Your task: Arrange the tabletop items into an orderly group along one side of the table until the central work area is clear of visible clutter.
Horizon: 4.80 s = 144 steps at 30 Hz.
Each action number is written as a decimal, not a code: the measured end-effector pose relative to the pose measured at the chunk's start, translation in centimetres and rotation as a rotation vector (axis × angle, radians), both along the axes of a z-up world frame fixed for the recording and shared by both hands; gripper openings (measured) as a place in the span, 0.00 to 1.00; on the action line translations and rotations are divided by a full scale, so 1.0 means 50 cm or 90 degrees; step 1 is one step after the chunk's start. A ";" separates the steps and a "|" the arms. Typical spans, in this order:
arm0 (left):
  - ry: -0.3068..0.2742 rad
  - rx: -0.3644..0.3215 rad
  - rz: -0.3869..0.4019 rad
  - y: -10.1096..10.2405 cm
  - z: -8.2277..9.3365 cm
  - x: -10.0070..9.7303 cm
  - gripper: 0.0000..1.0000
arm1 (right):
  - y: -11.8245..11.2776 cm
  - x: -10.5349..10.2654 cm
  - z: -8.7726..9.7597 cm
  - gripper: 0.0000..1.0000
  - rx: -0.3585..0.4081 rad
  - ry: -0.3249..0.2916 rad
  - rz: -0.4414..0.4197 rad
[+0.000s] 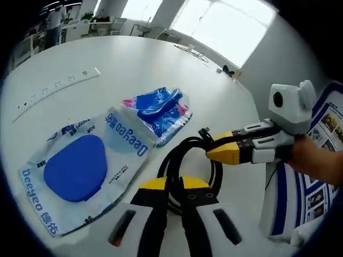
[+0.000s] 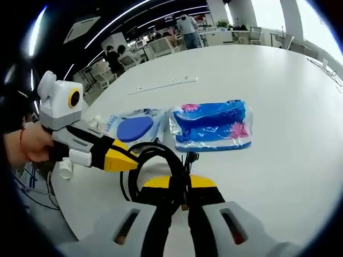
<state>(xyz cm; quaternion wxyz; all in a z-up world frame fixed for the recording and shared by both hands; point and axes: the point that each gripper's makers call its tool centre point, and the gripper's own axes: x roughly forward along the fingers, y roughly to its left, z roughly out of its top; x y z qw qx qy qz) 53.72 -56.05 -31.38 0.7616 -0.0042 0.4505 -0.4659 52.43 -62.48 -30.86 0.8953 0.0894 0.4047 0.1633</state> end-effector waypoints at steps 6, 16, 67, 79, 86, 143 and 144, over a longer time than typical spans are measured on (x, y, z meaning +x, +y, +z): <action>0.012 0.004 0.010 0.000 -0.018 0.006 0.04 | -0.003 0.005 -0.018 0.08 0.000 0.018 -0.001; 0.029 0.002 0.020 -0.003 -0.035 0.003 0.05 | -0.009 0.004 -0.041 0.09 -0.020 0.027 0.011; 0.007 -0.042 0.034 0.013 0.044 -0.021 0.24 | -0.034 -0.011 0.021 0.25 -0.046 -0.018 -0.020; -0.016 -0.052 0.044 0.037 0.078 -0.023 0.39 | -0.024 -0.007 0.056 0.32 -0.054 -0.042 0.001; -0.028 -0.068 0.051 0.054 0.104 -0.023 0.54 | -0.012 -0.005 0.071 0.38 -0.054 -0.047 0.015; -0.146 -0.126 0.156 0.326 0.320 -0.097 0.78 | 0.154 -0.035 0.267 0.60 0.015 -0.125 0.126; -0.149 -0.126 0.157 0.331 0.323 -0.098 0.78 | 0.159 -0.037 0.270 0.60 0.015 -0.126 0.128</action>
